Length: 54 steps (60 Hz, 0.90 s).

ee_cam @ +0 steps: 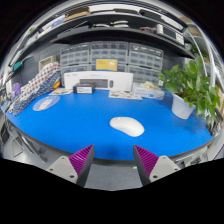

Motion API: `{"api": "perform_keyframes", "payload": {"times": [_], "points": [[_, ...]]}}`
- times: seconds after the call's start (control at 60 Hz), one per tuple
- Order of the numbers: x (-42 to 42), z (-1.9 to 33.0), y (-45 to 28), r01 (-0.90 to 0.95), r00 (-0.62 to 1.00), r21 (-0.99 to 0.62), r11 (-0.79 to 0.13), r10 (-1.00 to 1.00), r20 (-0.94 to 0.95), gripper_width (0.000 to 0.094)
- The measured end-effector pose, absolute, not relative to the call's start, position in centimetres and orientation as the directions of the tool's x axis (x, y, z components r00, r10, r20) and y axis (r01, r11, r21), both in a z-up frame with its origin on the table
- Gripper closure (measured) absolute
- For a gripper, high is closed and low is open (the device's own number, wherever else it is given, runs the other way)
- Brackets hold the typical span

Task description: Arrange mouse

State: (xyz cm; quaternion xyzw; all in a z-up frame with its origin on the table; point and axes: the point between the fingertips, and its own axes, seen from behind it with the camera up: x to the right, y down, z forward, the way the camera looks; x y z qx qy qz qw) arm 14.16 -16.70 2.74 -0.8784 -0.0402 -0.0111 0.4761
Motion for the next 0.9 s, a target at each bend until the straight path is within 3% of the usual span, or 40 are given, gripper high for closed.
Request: {"api": "perform_keyframes", "payload": {"times": [0.25, 0.9], "points": [[20.0, 0.8, -10.6, 0.082, 0.995, -0.820, -0.566, -0.001, 0.100, 0.0151], [22.9, -0.4, 1.1, -0.039, 0.999, -0.791, -0.610, -0.031, -0.025, 0.0169]]}}
